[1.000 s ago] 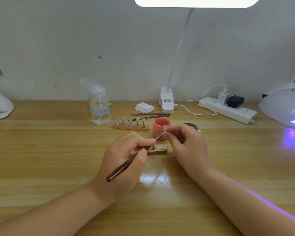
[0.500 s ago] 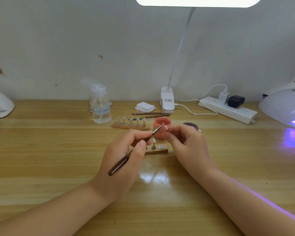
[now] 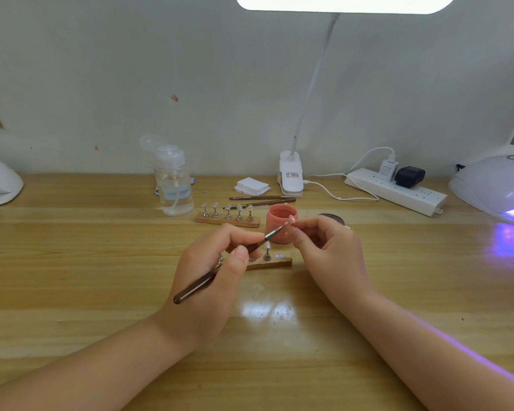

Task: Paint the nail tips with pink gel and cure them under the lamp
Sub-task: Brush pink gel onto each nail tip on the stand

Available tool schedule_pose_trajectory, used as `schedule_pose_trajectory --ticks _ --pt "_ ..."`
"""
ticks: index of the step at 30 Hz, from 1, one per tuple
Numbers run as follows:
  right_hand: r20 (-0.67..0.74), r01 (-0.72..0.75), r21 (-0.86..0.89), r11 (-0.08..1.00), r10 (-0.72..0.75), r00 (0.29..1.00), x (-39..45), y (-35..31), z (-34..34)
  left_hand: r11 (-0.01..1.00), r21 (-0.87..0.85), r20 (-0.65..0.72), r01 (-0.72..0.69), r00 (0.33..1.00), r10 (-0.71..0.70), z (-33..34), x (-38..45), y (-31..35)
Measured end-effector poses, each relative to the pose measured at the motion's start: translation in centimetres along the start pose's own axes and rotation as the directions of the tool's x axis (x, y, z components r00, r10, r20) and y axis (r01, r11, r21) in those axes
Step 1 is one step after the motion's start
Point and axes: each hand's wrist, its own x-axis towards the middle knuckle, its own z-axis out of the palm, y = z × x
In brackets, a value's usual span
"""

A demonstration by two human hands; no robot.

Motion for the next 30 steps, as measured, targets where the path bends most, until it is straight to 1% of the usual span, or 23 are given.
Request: schedule_pose_trajectory --ticks 1,3,7,10,12,16,18,20,22,23,24,27,30 --pt "-0.026 -0.012 -0.024 1.0 0.011 1.0 0.1 0.1 -0.1 1.0 -0.02 -0.028 0.005 1.0 -0.006 0.0 0.1 0.0" --pt "-0.035 -0.04 -0.082 0.996 0.037 0.999 0.3 0.3 -0.2 0.995 -0.086 -0.098 0.055 0.993 -0.064 -0.1 0.3 -0.2" --pt "0.053 -0.05 -0.243 0.969 0.065 0.997 0.4 0.5 0.0 0.968 -0.198 -0.237 0.155 0.951 -0.201 -0.1 0.8 -0.5" --pt "0.101 -0.032 -0.322 0.946 0.068 0.993 0.4 0.5 0.1 0.948 -0.239 -0.287 0.211 0.917 -0.277 0.0 1.0 -0.6" --pt "0.109 -0.04 -0.364 0.931 0.085 0.99 0.5 0.6 0.1 0.939 -0.231 -0.308 0.253 0.897 -0.318 0.0 1.0 -0.6" --pt "0.111 -0.053 -0.427 0.903 0.11 0.988 0.4 0.7 0.0 0.91 -0.236 -0.319 0.341 0.857 -0.404 0.1 1.0 -0.6" --pt "0.113 -0.02 -0.478 0.878 0.084 0.99 0.2 0.5 -0.1 0.898 -0.246 -0.323 0.363 0.843 -0.43 0.2 1.0 -0.5" --pt "0.098 0.081 -0.562 0.823 -0.031 0.995 -0.2 0.3 -0.3 0.89 -0.267 -0.329 0.37 0.833 -0.445 0.3 1.1 -0.5" --pt "0.093 0.191 -0.622 0.759 -0.17 0.981 -0.6 -0.2 -0.5 0.89 -0.278 -0.324 0.36 0.838 -0.44 0.4 1.1 -0.4" --pt "0.107 0.23 -0.648 0.726 -0.213 0.971 -0.9 -0.4 -0.6 0.893 -0.276 -0.318 0.357 0.843 -0.435 0.4 1.1 -0.5" --pt "0.132 0.253 -0.678 0.69 -0.225 0.965 -1.1 -0.6 -0.6 0.891 -0.282 -0.31 0.356 0.845 -0.435 0.4 1.1 -0.5" --pt "0.209 0.249 -0.752 0.61 -0.137 0.968 -1.6 -0.8 -0.2 0.878 -0.321 -0.258 0.356 0.859 -0.442 0.6 0.9 -0.5" --pt "0.201 0.215 -0.808 0.549 -0.085 0.976 -1.4 -0.6 -0.2 0.875 -0.336 -0.212 0.349 0.877 -0.431 0.6 0.7 -0.4"
